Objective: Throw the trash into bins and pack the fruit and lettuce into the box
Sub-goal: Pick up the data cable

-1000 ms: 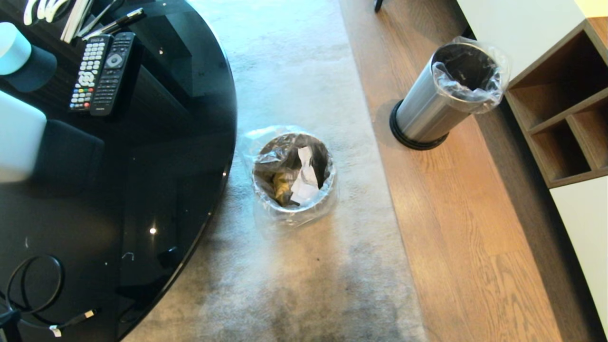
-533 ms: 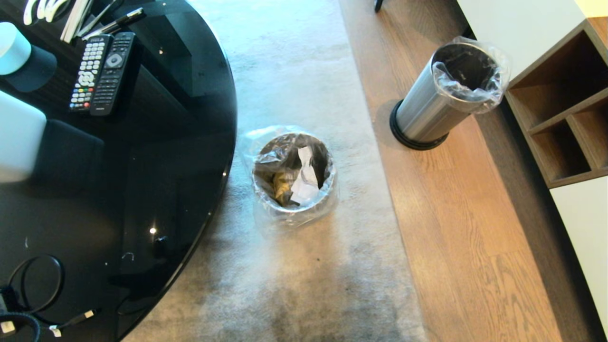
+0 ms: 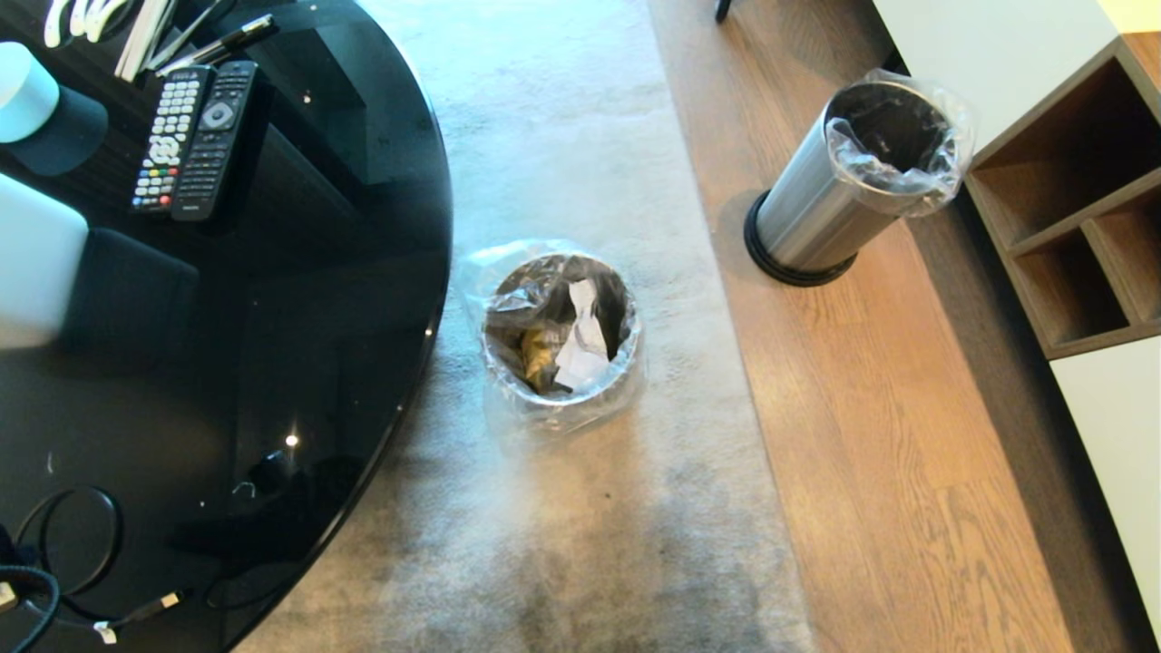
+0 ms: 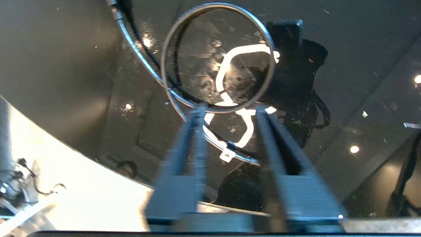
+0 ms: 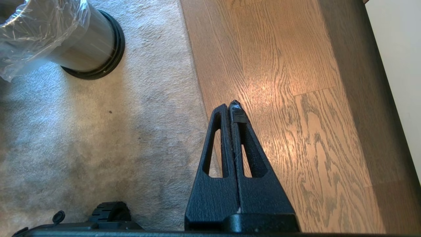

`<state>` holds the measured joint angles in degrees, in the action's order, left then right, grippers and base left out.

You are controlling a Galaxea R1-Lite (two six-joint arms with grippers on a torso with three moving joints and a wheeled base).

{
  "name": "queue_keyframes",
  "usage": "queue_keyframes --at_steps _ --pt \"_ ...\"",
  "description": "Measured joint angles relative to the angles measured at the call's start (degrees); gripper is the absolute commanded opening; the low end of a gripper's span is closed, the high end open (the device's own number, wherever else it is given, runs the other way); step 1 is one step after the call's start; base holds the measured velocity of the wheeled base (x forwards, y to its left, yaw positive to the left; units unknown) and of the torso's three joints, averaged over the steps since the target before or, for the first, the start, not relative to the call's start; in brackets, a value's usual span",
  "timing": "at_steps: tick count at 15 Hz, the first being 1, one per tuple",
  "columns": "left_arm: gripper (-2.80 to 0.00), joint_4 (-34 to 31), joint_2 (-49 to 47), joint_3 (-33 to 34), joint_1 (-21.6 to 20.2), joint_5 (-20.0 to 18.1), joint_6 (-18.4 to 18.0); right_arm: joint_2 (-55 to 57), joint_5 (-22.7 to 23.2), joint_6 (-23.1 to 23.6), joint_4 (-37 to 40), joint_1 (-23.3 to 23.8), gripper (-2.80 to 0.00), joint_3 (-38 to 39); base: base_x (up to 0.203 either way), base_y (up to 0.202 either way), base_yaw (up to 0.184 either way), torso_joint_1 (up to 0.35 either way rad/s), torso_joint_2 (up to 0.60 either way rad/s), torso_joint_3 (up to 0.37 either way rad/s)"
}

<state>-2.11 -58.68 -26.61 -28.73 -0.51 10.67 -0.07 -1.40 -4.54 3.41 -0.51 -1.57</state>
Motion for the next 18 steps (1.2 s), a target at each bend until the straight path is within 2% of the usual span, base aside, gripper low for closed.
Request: queue_keyframes --at_steps 4,7,9,13,15,18 --pt "0.00 0.0 -0.7 0.5 -8.3 -6.4 0.1 0.0 0.0 0.0 0.0 0.0 -2.80 0.0 0.000 0.000 0.000 0.000 0.00 0.000" --pt "0.00 -0.1 -1.3 0.8 -15.0 -13.2 -0.4 0.0 0.0 0.0 0.0 0.0 -2.80 0.0 0.000 0.000 0.000 0.000 0.00 0.000" --pt "0.00 -0.1 -2.1 0.8 -16.7 -17.6 -1.6 0.0 0.0 0.0 0.0 0.0 -2.80 0.0 0.000 0.000 0.000 0.000 0.00 0.000" --pt "0.00 -0.4 -3.4 1.2 -17.1 -26.2 -3.3 0.0 0.0 0.0 0.0 0.0 -2.80 0.0 0.000 0.000 0.000 0.000 0.00 0.000" --pt "0.00 -0.3 -4.2 1.3 -17.1 -25.9 -4.8 0.0 0.0 0.0 0.0 0.0 -2.80 0.0 0.000 0.000 0.000 0.000 0.00 0.000" --pt "0.00 -0.3 -4.6 1.3 -18.5 -23.3 -4.3 0.0 0.0 0.0 0.0 0.0 -2.80 0.0 0.000 0.000 0.000 0.000 0.00 0.000"
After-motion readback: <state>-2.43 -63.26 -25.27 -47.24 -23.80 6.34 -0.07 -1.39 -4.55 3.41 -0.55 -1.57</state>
